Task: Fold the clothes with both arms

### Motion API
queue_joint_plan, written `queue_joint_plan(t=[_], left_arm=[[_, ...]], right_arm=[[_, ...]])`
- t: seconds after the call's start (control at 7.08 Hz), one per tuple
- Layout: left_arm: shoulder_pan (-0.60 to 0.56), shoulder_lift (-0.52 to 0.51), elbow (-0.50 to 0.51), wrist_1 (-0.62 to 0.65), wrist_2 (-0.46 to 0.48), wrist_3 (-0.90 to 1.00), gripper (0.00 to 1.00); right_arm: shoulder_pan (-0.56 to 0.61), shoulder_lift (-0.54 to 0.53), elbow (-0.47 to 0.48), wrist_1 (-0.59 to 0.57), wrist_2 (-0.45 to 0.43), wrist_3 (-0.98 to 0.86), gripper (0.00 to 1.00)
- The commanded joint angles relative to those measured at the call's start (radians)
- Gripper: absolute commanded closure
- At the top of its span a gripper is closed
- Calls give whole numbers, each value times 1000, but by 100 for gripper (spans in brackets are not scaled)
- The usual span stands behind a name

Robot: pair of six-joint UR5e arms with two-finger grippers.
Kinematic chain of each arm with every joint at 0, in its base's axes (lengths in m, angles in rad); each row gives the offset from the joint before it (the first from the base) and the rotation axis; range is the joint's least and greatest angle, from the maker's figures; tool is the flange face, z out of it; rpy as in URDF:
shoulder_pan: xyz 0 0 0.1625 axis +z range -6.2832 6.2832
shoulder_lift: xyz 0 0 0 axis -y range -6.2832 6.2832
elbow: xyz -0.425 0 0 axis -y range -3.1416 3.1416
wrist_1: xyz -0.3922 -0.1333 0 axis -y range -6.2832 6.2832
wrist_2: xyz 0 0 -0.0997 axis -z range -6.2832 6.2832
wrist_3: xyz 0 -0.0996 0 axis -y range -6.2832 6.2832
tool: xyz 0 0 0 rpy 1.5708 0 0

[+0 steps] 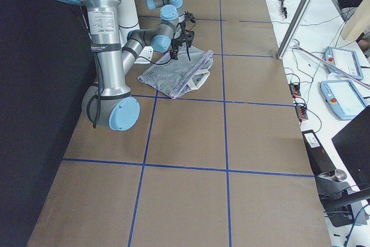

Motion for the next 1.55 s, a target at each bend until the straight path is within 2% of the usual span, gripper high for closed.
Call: queue_joint_plan(t=[0.0, 0.42, 0.57, 0.85, 1.13, 1.41], left_arm=[[-56, -1, -2, 0, 0, 3, 100], [-165, -8, 30, -5, 12, 113, 100], [-203, -26, 72, -14, 23, 153, 100], [-287, -127, 245, -79, 24, 277, 100], [-317, -213, 405, -203, 156, 418, 100], [-340, -293, 592, -431, 173, 513, 100]], right_arm=[[0, -2, 2, 0, 0, 2, 0], [0, -5, 3, 0, -6, 5, 0], [0, -8, 3, 0, -9, 5, 0], [0, -9, 3, 0, -12, 5, 0], [0, -5, 3, 2, -14, 5, 0], [-2, 1, 0, 0, -17, 5, 0]])
